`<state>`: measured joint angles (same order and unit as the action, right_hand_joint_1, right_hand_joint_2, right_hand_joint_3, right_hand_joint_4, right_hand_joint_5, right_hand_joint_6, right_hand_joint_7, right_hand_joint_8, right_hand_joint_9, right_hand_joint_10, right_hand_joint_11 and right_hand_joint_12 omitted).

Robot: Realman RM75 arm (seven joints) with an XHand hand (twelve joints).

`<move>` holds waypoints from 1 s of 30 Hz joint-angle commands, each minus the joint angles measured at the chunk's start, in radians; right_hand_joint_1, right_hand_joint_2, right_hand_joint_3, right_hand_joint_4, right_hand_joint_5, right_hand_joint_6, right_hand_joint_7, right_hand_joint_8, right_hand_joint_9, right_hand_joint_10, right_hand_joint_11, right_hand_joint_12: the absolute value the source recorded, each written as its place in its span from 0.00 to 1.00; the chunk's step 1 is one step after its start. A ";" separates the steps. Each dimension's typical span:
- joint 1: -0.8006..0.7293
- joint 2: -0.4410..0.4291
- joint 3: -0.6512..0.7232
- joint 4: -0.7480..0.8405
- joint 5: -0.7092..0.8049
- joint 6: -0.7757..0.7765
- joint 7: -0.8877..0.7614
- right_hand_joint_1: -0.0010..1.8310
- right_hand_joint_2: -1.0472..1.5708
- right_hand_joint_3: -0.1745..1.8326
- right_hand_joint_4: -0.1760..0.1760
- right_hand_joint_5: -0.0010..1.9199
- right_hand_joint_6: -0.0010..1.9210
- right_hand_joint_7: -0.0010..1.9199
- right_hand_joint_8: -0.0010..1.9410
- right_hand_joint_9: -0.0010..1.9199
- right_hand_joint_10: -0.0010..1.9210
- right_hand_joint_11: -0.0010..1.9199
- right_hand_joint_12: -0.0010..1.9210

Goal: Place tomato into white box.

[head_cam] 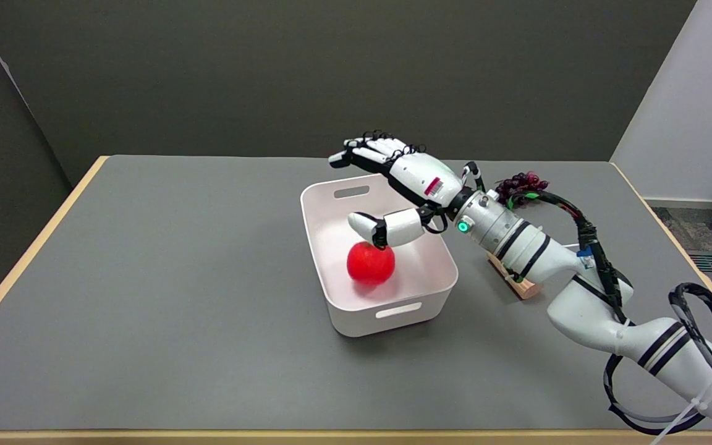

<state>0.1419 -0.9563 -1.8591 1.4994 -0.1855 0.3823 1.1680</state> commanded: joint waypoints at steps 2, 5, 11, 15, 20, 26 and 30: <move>-0.019 0.006 0.035 0.048 0.064 0.026 0.000 0.12 0.61 0.54 0.84 0.06 0.23 0.02 0.07 0.00 0.14 0.00 0.52; -0.038 0.004 0.076 0.068 0.131 0.085 0.000 0.11 0.61 0.54 0.83 0.05 0.22 0.01 0.07 0.00 0.14 0.00 0.51; -0.089 -0.001 0.179 0.097 0.301 0.206 0.000 0.11 0.61 0.54 0.81 0.05 0.22 0.01 0.07 0.00 0.13 0.00 0.49; -0.144 0.010 0.281 0.070 0.394 0.268 0.000 0.11 0.61 0.54 0.79 0.06 0.22 0.02 0.08 0.00 0.12 0.00 0.48; -0.265 0.019 0.429 -0.013 0.574 0.364 0.000 0.11 0.61 0.54 0.77 0.07 0.22 0.04 0.13 0.00 0.15 0.00 0.49; -0.375 0.026 0.421 -0.058 0.728 0.556 0.000 0.12 0.62 0.54 0.76 0.07 0.22 0.04 0.14 0.00 0.17 0.00 0.49; -0.418 0.027 0.429 -0.060 0.741 0.604 0.000 0.13 0.65 0.48 0.75 0.08 0.18 0.05 0.12 0.00 0.20 0.00 0.49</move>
<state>-0.0340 -0.9451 -1.5863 1.5225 0.2285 0.6623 1.1681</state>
